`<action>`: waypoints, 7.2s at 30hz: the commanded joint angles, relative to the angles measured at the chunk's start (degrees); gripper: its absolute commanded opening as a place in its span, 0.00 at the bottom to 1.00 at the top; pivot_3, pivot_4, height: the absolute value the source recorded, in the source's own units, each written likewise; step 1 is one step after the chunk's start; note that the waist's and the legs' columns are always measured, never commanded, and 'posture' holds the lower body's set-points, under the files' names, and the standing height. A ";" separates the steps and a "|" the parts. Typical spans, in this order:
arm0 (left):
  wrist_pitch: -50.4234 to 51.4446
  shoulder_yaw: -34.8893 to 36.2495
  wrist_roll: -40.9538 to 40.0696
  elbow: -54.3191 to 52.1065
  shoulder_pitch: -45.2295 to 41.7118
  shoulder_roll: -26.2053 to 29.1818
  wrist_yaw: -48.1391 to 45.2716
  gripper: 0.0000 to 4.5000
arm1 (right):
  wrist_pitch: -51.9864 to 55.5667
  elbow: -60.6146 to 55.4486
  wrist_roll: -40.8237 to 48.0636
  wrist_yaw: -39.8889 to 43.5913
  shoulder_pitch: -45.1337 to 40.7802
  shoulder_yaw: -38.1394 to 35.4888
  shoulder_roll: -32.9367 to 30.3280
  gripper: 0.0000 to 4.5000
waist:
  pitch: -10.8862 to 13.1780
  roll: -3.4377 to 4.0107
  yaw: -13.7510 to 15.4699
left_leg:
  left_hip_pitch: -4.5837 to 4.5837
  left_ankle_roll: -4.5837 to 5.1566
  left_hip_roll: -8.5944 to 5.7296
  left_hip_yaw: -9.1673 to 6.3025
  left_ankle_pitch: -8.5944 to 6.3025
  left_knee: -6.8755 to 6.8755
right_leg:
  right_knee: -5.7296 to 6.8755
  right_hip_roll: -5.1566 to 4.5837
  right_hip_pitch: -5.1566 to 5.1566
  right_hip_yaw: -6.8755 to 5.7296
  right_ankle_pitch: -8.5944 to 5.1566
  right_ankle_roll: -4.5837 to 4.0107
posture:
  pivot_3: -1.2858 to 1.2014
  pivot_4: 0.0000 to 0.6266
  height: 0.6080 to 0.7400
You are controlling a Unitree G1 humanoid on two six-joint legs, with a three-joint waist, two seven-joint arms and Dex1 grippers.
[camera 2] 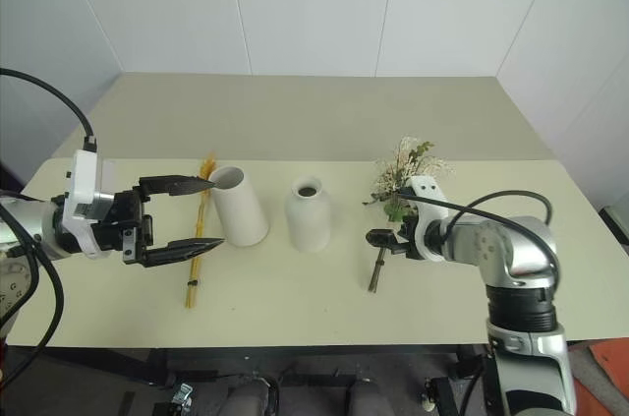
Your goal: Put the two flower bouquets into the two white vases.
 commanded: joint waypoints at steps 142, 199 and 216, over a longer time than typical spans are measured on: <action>48.66 -14.17 8.63 4.90 -5.79 2.41 42.23 1.00 | -49.46 -15.54 15.62 51.52 4.06 0.36 -22.17 1.00 | 0.11 -0.13 0.27 | -0.04 -0.03 0.80 0.42 0.02 -0.40 | 0.17 0.92 -0.70 0.46 0.34 -0.79 | 0.52 0.24 1.00; 6.16 -0.68 2.36 14.32 -22.12 -23.15 30.13 0.01 | -49.72 -23.98 18.04 44.29 14.06 -4.76 -21.23 1.00 | 0.15 -0.36 0.26 | -0.02 -0.05 0.77 0.42 0.01 -0.03 | 0.24 0.89 -0.49 0.49 0.45 -0.64 | 0.52 0.24 1.00; 9.52 2.13 -0.94 2.71 -7.44 -20.28 31.48 0.11 | -50.60 -24.09 18.70 43.49 15.07 -4.71 -21.56 1.00 | 0.15 -0.37 0.17 | 0.00 -0.04 0.77 0.43 0.01 -0.02 | 0.24 0.89 -0.49 0.52 0.45 -0.62 | 0.52 0.24 1.00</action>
